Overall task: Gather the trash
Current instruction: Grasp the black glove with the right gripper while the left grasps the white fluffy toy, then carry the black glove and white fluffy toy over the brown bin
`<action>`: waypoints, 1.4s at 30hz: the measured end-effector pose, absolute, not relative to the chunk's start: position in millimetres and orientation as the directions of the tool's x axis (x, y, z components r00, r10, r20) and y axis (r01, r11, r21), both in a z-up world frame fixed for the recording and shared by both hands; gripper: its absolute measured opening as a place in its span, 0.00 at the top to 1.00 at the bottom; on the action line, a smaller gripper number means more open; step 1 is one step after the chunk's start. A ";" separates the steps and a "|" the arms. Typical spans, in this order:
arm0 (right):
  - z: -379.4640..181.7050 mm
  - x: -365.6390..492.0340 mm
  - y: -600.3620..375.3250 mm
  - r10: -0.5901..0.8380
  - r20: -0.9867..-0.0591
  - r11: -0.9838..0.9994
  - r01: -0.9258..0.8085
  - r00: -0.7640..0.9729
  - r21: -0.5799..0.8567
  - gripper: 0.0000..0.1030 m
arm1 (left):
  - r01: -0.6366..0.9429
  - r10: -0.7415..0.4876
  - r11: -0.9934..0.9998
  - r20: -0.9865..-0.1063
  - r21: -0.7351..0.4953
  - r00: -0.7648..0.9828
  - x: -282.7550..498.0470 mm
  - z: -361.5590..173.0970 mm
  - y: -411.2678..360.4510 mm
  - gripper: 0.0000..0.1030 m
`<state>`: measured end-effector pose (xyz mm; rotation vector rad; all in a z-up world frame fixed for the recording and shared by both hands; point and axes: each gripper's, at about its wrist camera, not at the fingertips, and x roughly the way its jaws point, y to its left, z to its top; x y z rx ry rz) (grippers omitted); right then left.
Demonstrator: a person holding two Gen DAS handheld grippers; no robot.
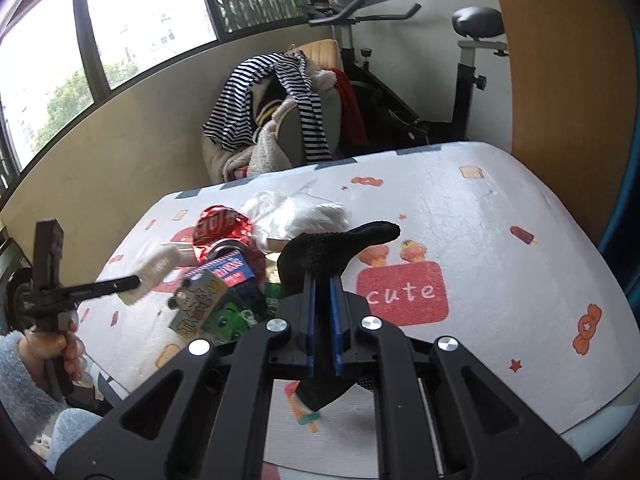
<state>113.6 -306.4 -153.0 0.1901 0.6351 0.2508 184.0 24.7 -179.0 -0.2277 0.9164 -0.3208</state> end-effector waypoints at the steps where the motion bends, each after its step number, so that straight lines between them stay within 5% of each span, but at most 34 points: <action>1: -149.6 111.0 -303.1 0.295 -0.555 0.951 -0.184 0.778 0.248 0.90 | 0.179 -0.367 0.929 -0.730 -0.325 0.577 180.3 -172.1 27.7 0.90; 14: -116.3 57.5 -274.8 0.368 -0.538 0.929 -0.321 0.759 0.183 0.90 | 0.295 -0.433 0.901 -0.648 -0.317 0.627 101.6 -100.5 34.1 0.90; 42: -174.6 -35.6 -186.2 0.576 -0.713 0.754 -0.595 0.399 0.277 0.90 | 0.316 -0.466 0.884 -0.617 -0.343 0.634 -18.5 -110.1 34.3 0.90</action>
